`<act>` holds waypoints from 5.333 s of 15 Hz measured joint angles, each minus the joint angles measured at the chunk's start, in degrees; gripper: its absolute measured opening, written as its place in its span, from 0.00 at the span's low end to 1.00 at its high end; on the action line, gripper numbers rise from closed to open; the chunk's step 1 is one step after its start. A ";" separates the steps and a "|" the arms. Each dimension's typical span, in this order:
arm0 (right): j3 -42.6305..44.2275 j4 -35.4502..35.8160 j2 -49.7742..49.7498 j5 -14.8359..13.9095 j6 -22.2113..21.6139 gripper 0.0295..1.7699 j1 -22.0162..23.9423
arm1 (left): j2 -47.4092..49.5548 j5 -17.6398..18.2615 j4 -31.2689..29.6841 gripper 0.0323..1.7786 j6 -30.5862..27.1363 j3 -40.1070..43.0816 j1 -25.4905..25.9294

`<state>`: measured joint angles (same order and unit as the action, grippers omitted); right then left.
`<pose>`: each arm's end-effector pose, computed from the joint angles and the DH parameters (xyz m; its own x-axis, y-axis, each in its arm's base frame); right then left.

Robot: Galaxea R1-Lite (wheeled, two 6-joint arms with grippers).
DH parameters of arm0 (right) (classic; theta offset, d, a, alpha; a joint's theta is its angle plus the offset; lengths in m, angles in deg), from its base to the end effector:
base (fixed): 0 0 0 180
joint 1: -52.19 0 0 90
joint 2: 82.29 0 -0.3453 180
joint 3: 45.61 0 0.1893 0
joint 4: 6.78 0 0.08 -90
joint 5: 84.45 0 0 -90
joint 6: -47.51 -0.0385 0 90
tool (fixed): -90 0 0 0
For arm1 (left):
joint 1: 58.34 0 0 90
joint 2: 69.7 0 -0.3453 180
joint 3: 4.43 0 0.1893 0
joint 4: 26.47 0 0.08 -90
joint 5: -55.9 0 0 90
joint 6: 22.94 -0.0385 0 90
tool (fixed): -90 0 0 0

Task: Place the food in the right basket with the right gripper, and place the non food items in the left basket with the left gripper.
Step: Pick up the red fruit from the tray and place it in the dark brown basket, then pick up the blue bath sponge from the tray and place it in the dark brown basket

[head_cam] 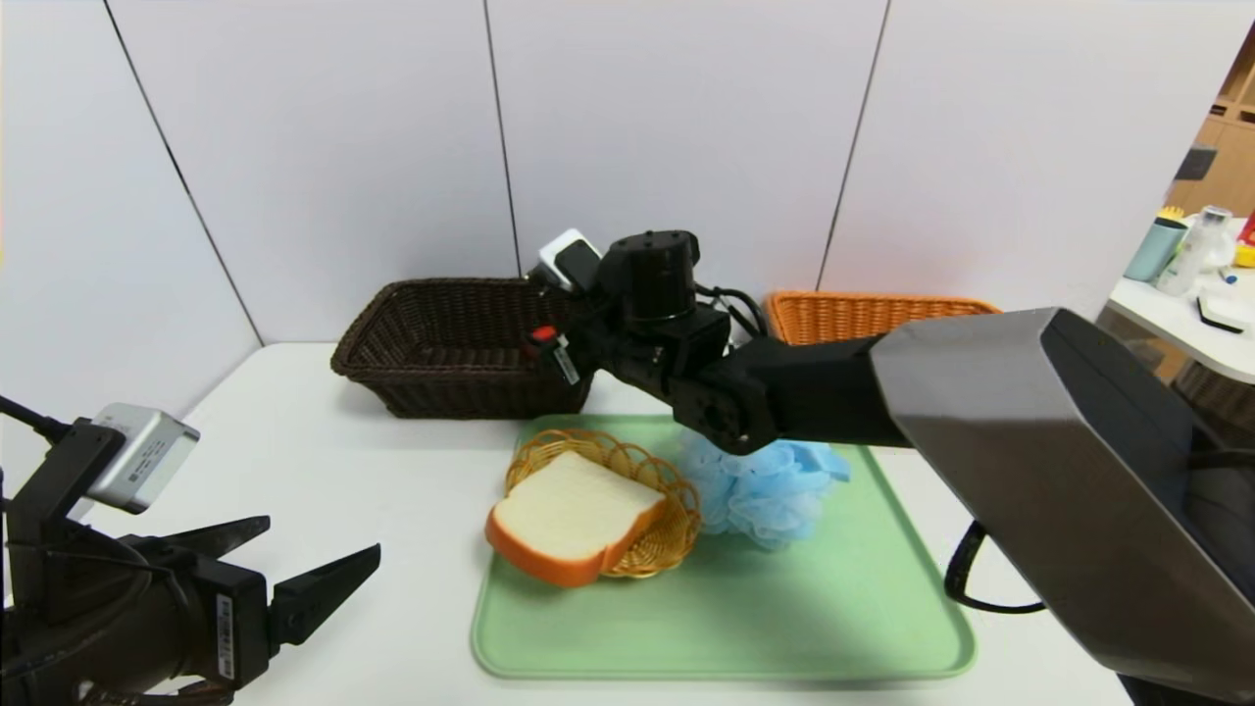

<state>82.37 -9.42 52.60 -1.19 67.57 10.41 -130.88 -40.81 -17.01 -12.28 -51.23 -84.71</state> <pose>0.4118 0.3619 0.2022 0.8085 0.5650 -0.1648 -0.5829 0.7301 -0.3565 0.1140 -0.0515 0.2077 0.8658 -0.2988 -0.4014 0.2724 0.9543 -0.1228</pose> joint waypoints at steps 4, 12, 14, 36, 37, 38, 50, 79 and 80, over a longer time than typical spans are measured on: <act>-14.30 0.20 -9.50 0.88 2.89 0.89 -0.20 | 0.00 0.09 0.01 0.95 0.00 0.13 0.00; -31.44 -1.88 -29.84 1.93 9.97 0.94 0.13 | 0.49 0.13 -0.02 0.95 -0.10 -0.12 -0.80; -31.74 -2.58 -32.35 0.21 10.80 0.94 0.94 | 0.55 0.16 -0.02 0.95 -0.16 -0.33 -1.05; -36.60 -12.96 -42.64 -6.35 6.41 0.96 5.18 | 1.32 0.41 0.15 0.95 -0.24 0.02 -2.86; -36.05 -13.18 -42.97 -4.75 4.85 0.96 4.71 | 1.46 0.44 0.15 0.95 -0.24 0.02 -2.90; -35.61 -13.26 -43.22 -3.62 2.56 0.96 3.91 | 1.60 0.44 0.15 0.95 -0.21 0.02 -2.90; -25.16 -30.77 -41.58 -7.14 -14.88 0.96 0.99 | 3.08 0.55 0.43 0.95 -0.21 0.63 -2.97; -29.54 -30.67 -32.09 -8.35 -23.81 0.96 2.01 | -1.29 1.32 -2.80 0.95 -0.29 0.13 -2.95; -29.65 -30.70 -31.77 -8.36 -24.27 0.96 2.06 | -1.29 1.32 -2.80 0.95 -0.27 0.16 -2.95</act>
<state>52.72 -40.11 20.83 -9.55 43.30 12.47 -132.17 -39.50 -19.81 -12.55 -51.07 -87.66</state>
